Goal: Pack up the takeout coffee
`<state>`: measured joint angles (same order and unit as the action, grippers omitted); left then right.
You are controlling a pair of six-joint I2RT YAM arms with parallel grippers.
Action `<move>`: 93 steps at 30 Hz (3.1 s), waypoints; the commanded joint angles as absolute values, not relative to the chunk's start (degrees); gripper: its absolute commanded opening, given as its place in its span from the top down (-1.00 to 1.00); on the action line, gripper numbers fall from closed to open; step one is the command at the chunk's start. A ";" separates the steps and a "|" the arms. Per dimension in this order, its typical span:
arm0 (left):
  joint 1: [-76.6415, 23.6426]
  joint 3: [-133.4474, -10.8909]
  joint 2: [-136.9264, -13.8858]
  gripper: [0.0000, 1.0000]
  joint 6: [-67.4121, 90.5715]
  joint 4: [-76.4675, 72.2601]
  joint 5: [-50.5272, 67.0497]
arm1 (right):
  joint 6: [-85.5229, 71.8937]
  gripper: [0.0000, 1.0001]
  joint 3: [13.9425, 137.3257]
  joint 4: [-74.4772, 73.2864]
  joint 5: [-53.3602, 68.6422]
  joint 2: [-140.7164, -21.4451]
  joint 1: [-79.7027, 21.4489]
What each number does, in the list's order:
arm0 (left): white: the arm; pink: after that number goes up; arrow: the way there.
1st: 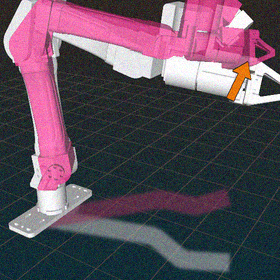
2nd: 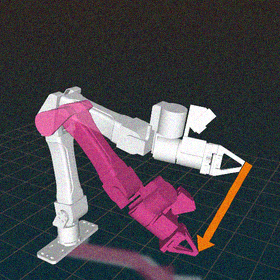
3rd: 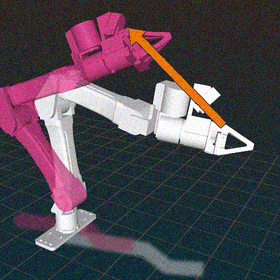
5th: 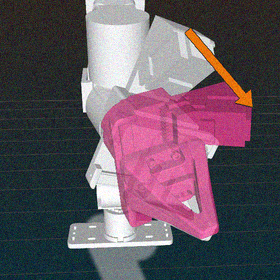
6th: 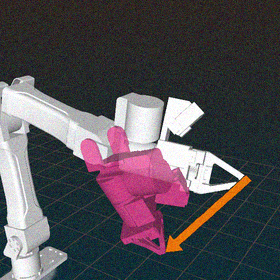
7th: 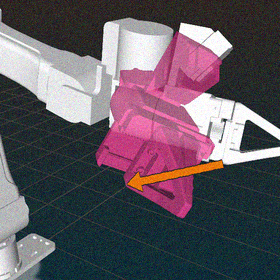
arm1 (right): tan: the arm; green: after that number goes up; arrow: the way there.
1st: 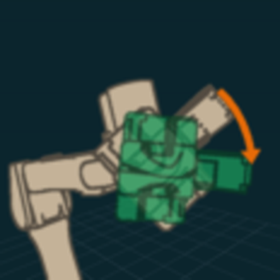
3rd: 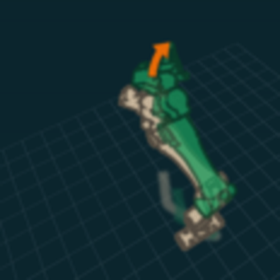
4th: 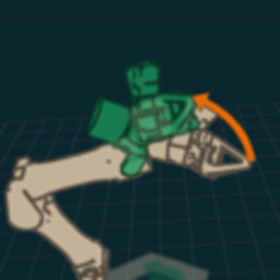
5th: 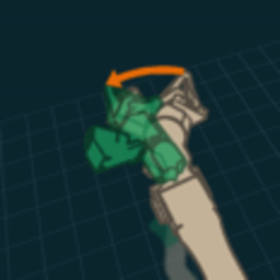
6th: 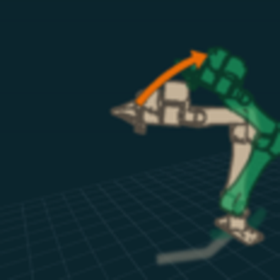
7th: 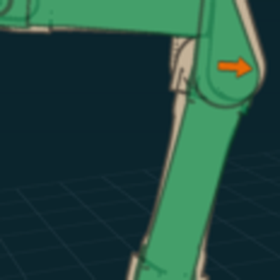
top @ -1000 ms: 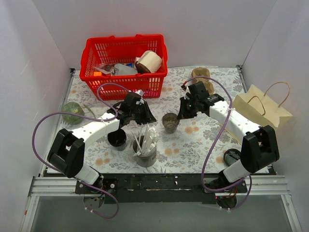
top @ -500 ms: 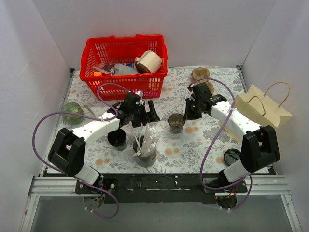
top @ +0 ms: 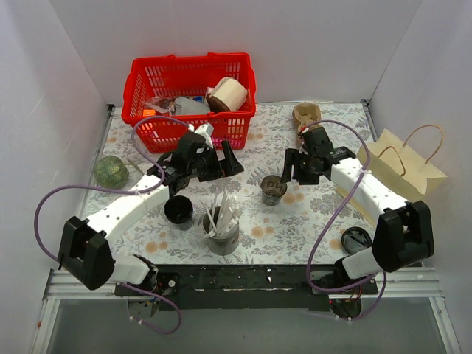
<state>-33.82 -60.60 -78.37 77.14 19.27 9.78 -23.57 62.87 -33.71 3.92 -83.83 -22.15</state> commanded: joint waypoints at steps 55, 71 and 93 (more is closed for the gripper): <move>-33.75 -53.26 -68.20 -0.96 74.44 11.16 6.68 | -36.03 -0.51 33.39 -35.51 7.12 -59.41 -18.34; -33.75 -53.26 -68.29 -0.96 74.53 11.95 5.19 | -40.43 -0.18 41.57 -46.23 -11.52 -66.27 -32.34; -33.75 -53.61 -68.55 -0.96 74.18 12.22 4.31 | -45.62 0.39 46.41 -50.89 -19.42 -74.97 -38.23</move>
